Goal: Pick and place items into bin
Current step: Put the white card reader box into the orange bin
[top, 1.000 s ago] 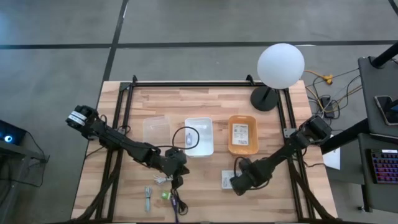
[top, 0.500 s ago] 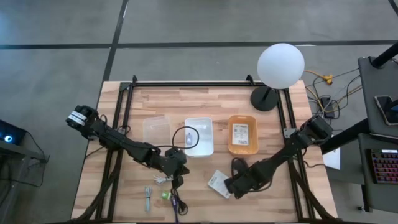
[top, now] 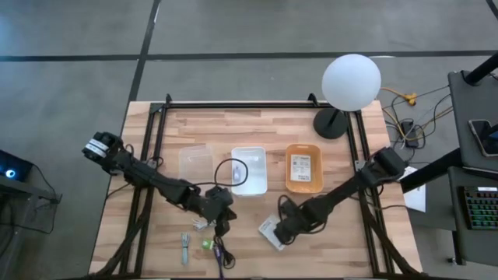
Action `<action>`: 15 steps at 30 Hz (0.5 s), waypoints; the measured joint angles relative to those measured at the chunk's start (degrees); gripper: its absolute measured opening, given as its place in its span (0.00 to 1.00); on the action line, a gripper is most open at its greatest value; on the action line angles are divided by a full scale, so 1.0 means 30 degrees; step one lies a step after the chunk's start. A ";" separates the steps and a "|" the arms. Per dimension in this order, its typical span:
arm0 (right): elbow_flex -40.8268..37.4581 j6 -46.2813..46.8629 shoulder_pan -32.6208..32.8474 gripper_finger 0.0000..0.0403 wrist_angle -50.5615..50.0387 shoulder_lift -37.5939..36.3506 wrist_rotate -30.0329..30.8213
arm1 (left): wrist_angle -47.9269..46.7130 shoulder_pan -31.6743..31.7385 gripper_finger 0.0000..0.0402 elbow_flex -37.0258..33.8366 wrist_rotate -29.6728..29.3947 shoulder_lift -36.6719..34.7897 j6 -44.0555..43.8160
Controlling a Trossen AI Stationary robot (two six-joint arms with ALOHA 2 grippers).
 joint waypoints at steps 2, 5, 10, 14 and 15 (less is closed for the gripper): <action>0.0366 -0.0680 0.0028 0.02 0.1091 0.0411 -0.0906 | 0.0061 -0.0250 0.03 -0.0019 0.0036 0.0000 -0.0694; 0.1050 -0.1392 0.0201 0.02 0.2241 0.0835 -0.1136 | 0.0399 -0.0686 0.03 -0.0022 0.0051 0.0210 -0.1871; 0.1790 -0.1646 0.0129 0.02 0.2649 0.0738 0.0619 | 0.0701 -0.1184 0.03 0.0000 0.1075 0.1424 -0.3563; 0.1856 -0.1638 0.0139 0.02 0.2596 0.0742 0.1005 | 0.2171 -0.1549 0.03 0.0102 0.1632 0.3259 -0.4524; 0.1855 -0.1642 0.0166 0.02 0.2594 0.0728 0.0944 | 0.2637 -0.1631 0.03 0.0178 0.1618 0.3693 -0.4713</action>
